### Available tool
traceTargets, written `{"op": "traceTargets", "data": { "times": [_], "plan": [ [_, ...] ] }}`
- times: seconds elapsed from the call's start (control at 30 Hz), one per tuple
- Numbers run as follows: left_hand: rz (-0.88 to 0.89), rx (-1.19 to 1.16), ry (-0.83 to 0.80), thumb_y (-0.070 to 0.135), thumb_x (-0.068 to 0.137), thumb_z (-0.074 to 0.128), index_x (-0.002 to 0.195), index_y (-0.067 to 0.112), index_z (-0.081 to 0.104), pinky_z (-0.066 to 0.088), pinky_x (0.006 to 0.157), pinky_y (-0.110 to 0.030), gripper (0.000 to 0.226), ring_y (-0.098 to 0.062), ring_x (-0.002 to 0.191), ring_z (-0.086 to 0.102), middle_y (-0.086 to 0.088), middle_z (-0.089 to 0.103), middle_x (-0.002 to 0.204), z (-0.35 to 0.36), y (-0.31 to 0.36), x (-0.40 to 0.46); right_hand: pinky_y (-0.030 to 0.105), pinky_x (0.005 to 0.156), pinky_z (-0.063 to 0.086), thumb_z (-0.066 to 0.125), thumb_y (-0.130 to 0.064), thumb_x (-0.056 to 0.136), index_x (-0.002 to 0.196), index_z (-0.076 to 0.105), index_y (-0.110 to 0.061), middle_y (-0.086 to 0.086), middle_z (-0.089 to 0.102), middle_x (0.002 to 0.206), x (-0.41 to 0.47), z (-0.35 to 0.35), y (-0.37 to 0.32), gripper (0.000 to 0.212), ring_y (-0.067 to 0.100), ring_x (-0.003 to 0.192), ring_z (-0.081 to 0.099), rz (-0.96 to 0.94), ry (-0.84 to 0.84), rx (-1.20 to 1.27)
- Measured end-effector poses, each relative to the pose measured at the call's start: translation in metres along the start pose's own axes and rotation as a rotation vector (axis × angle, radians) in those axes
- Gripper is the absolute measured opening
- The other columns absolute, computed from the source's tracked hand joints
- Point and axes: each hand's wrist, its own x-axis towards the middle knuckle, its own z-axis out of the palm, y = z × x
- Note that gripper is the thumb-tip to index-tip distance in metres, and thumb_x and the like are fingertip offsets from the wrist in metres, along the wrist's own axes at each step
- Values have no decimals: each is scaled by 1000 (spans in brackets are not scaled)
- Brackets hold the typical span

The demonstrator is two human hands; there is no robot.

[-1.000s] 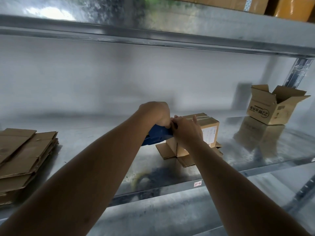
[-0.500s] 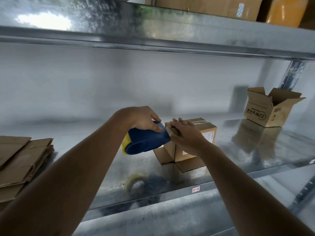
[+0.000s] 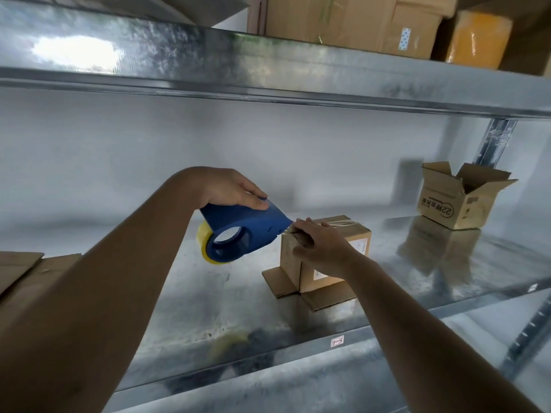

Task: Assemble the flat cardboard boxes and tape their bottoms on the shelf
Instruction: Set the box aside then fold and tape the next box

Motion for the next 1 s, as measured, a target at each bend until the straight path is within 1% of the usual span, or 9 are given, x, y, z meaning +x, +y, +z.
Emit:
{"op": "traceTargets", "data": {
  "times": [0.3, 0.4, 0.5, 0.6, 0.77, 0.83, 0.87, 0.93, 1.0],
  "plan": [
    [9, -105, 12, 62, 83, 75, 115, 45, 76, 60, 91, -37, 36, -21, 101, 70, 9, 73, 113, -13, 3, 3, 19, 72, 44, 66, -23, 92, 141, 52, -30, -8, 62, 118, 4, 0, 3, 52, 14, 106, 58, 34, 10, 141],
    [-17, -93, -37, 57, 85, 76, 117, 43, 75, 59, 80, -31, 36, -20, 98, 70, 9, 72, 113, -6, -1, 2, 27, 93, 48, 61, -24, 96, 143, 56, -29, -5, 63, 135, 3, 1, 2, 48, 21, 126, 56, 8, 14, 123],
    [-43, -44, -71, 59, 86, 75, 120, 47, 72, 59, 90, -34, 37, -19, 101, 68, 10, 69, 118, 11, -15, 4, 34, 122, 24, 53, -29, 100, 156, 46, -30, -9, 36, 165, 3, 3, 3, 57, 13, 154, 28, -7, 5, 60],
    [-44, 22, -85, 66, 84, 72, 122, 52, 69, 55, 97, -36, 41, -18, 103, 66, 11, 66, 123, 27, -22, 9, 30, 123, 18, 49, -34, 103, 159, 41, -29, -10, 29, 168, 4, 3, 2, 57, 11, 156, 22, -38, -4, -16],
    [-34, 62, -73, 65, 87, 70, 129, 54, 64, 53, 86, -32, 45, -15, 99, 64, 12, 62, 126, 47, -25, 19, 32, 126, 20, 43, -37, 108, 156, 47, -24, -7, 34, 166, 8, 4, 7, 49, 13, 155, 26, -41, -22, 13],
    [-19, 58, -70, 64, 87, 71, 132, 54, 62, 52, 84, -32, 47, -14, 101, 63, 13, 61, 130, 52, -26, 22, 36, 116, 40, 38, -39, 110, 134, 69, -17, 0, 63, 144, 11, 7, 7, 44, 18, 137, 52, -6, 33, 194],
    [-9, 56, -68, 63, 87, 71, 133, 54, 61, 51, 83, -32, 48, -13, 101, 62, 13, 60, 132, 54, -27, 23, 34, 96, 51, 38, -40, 110, 109, 75, -13, 3, 74, 114, 14, 9, 5, 46, 19, 112, 65, 18, 92, 251],
    [1, 51, -61, 62, 88, 71, 134, 53, 61, 50, 81, -31, 48, -12, 100, 61, 14, 59, 131, 55, -27, 24, 26, 60, 44, 51, -39, 105, 77, 70, -14, 1, 66, 72, 19, 14, -3, 42, 15, 71, 61, 90, 209, 223],
    [-2, 46, -67, 62, 88, 71, 134, 52, 61, 49, 78, -29, 48, -10, 98, 61, 13, 59, 130, 55, -27, 24, 22, 51, 38, 66, -33, 89, 68, 72, -17, -2, 65, 63, 25, 22, -9, 27, 15, 61, 59, 132, 294, 147]
  ]
}}
